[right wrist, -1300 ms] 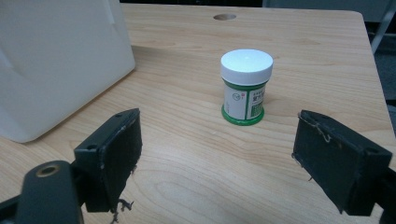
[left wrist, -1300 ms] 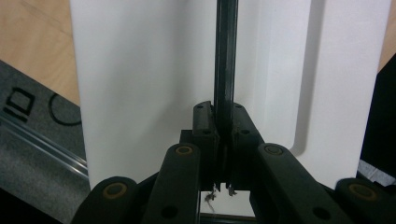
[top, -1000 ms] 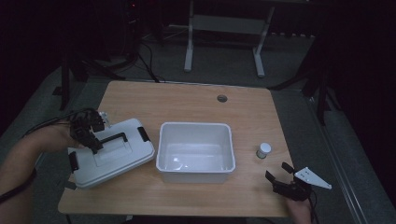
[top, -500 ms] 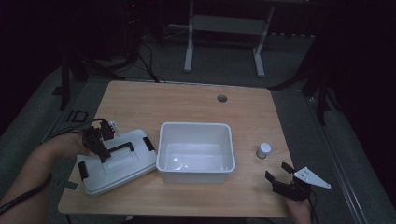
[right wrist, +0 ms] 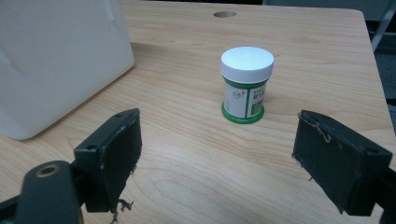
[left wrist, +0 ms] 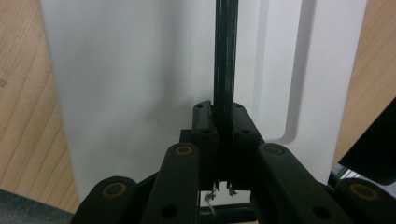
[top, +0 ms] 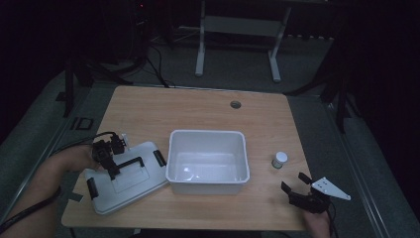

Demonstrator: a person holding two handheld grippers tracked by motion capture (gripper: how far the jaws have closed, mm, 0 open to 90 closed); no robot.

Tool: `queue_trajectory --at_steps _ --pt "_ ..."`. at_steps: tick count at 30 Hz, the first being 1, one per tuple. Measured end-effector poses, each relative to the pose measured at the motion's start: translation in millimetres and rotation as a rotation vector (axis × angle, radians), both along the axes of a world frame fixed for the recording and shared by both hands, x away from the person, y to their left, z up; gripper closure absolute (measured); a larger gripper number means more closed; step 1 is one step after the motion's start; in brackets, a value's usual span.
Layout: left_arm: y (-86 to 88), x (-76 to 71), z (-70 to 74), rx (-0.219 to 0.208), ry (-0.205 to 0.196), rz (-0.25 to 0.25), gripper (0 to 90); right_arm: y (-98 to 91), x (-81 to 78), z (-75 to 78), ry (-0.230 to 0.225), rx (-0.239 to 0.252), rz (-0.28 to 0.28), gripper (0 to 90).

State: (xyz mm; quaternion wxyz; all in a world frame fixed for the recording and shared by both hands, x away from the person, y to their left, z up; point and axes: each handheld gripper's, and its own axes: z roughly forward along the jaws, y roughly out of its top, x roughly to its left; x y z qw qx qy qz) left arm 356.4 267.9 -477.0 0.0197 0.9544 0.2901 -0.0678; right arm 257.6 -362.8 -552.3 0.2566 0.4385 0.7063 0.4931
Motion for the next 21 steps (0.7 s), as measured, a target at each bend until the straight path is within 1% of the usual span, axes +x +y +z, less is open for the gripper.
queue_trajectory --at_steps 3,7,8,9,10,11,12,13,15,16,18,20,21 --pt "1.6 1.0 -4.0 -0.018 0.006 0.003 83.4 -0.1 0.0 0.0 0.001 0.0 0.0 15.0" --pt "5.6 1.5 -4.4 -0.048 0.003 0.009 83.1 0.1 0.2 -0.1 0.002 -0.001 0.0 15.0" --pt "6.4 1.5 -4.6 -0.05 0.003 0.013 83.0 0.1 0.2 -0.1 0.003 -0.002 0.0 15.0" --pt "6.7 1.3 -4.7 -0.042 -0.01 0.011 81.8 0.1 0.3 -0.1 0.003 -0.002 0.0 15.0" --pt "7.2 1.6 -4.6 -0.035 -0.028 0.009 77.1 0.1 0.3 -0.1 0.003 -0.002 0.001 15.0" --pt "8.0 1.9 -4.4 -0.037 -0.031 0.012 71.6 0.1 0.3 -0.1 0.004 -0.002 0.0 15.0" --pt "8.5 1.7 -4.0 -0.038 -0.051 0.008 66.1 0.0 0.4 -0.1 0.005 -0.003 0.0 15.0" --pt "8.7 2.1 -3.7 -0.032 -0.057 0.013 58.0 0.2 0.3 -0.1 0.006 -0.002 0.0 15.0" --pt "10.0 3.5 -3.2 -0.028 -0.045 0.028 53.9 0.4 0.3 -0.1 0.008 -0.005 0.001 15.0" --pt "10.1 3.4 -3.5 -0.018 -0.044 0.031 50.5 0.6 0.5 -0.1 0.007 -0.007 0.002 15.0" --pt "10.5 3.8 -4.9 0.0 -0.031 0.047 46.3 0.6 0.8 -0.1 0.013 -0.008 0.003 15.0" --pt "10.9 4.1 -6.1 0.016 -0.047 0.052 40.4 0.6 1.3 -0.1 0.018 -0.007 0.004 15.0" --pt "11.4 4.6 -6.4 0.009 -0.05 0.066 37.6 0.5 1.5 0.0 0.02 -0.008 0.005 15.0"
